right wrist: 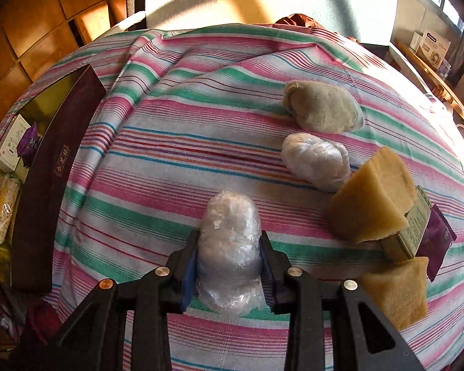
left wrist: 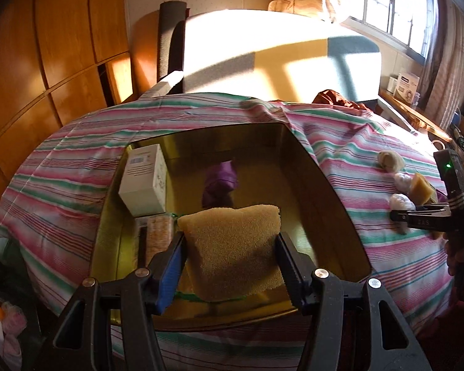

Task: Organize objects
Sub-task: 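Lower the sponge cake into the tray and open the left gripper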

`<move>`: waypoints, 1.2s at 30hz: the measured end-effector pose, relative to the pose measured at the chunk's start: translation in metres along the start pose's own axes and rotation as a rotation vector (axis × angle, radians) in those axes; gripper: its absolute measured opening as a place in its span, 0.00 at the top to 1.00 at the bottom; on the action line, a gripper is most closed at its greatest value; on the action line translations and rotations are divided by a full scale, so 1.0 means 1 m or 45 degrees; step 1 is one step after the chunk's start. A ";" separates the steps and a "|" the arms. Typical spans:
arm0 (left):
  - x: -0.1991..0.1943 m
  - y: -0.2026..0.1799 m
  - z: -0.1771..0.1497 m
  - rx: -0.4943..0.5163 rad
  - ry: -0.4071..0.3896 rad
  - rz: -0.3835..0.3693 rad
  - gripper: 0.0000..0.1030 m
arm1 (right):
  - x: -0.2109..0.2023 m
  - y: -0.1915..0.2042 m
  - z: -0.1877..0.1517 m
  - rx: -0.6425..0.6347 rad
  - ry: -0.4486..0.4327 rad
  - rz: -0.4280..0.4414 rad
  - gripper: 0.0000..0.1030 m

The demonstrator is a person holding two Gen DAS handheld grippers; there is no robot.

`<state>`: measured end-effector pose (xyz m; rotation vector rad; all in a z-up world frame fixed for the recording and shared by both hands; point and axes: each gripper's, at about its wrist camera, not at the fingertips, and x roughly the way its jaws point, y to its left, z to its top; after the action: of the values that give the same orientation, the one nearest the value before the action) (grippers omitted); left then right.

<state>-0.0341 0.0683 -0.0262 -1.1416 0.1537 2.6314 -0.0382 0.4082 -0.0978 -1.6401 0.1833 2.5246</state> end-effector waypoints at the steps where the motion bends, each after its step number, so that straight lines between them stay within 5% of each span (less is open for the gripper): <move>1: 0.001 0.008 0.000 -0.017 -0.002 0.023 0.43 | 0.000 0.000 0.000 0.001 -0.001 -0.002 0.67; 7: 0.011 0.038 0.002 -0.093 0.018 0.097 0.43 | 0.002 0.002 -0.001 -0.015 -0.006 -0.015 0.67; 13: 0.030 0.054 0.000 -0.232 0.129 -0.001 0.43 | 0.005 0.005 -0.003 -0.017 -0.008 -0.017 0.67; 24: 0.066 0.052 0.051 -0.204 0.096 0.035 0.41 | 0.007 0.006 -0.003 -0.029 -0.011 -0.025 0.66; 36: 0.110 0.053 0.072 -0.147 0.095 0.156 0.25 | 0.006 0.006 -0.002 -0.025 -0.010 -0.024 0.66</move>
<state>-0.1715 0.0543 -0.0578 -1.3085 0.0904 2.7366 -0.0400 0.4020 -0.1043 -1.6305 0.1419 2.5268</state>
